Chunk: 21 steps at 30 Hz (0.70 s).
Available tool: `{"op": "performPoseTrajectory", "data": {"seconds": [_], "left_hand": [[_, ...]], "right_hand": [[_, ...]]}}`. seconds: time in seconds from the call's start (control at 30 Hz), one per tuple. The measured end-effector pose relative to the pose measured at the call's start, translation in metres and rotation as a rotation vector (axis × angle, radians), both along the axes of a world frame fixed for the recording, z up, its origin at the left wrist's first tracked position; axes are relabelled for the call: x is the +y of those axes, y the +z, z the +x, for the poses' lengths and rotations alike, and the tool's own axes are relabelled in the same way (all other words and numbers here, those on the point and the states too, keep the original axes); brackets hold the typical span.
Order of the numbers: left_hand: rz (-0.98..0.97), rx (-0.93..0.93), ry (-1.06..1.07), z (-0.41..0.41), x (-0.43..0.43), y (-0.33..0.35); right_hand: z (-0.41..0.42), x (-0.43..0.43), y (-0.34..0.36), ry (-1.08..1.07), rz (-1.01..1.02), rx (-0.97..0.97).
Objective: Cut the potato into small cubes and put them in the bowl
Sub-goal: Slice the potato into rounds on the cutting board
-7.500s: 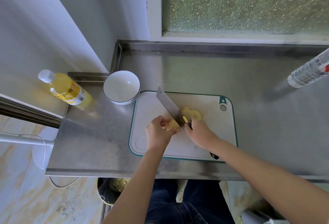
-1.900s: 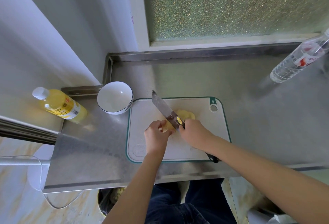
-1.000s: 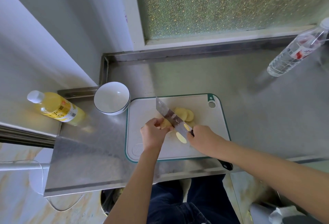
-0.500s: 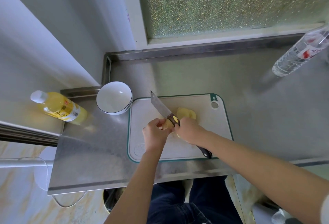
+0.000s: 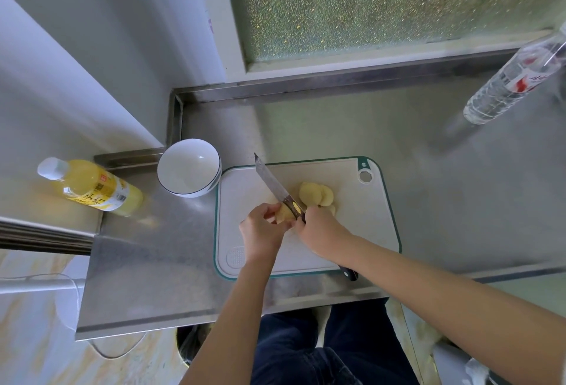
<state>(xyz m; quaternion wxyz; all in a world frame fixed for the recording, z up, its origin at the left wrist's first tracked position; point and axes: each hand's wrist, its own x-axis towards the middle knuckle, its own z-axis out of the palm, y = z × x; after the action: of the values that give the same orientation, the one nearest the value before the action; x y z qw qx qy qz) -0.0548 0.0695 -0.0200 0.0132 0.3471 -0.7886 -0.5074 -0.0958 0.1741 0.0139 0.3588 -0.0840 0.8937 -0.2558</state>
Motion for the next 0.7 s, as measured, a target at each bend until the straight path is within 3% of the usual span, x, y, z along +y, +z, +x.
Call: {"op": "performPoseTrajectory", "data": {"seconds": [0.53,0.7], "left_hand": [[0.043,-0.002,-0.019,-0.003,0.002,-0.001],[0.04,-0.006,-0.051,-0.001,0.001,-0.002]], "right_hand": [[-0.013,0.003,0.011,0.051,0.034,-0.068],[-0.018,0.017,0.024,-0.06,-0.032,-0.243]]}}
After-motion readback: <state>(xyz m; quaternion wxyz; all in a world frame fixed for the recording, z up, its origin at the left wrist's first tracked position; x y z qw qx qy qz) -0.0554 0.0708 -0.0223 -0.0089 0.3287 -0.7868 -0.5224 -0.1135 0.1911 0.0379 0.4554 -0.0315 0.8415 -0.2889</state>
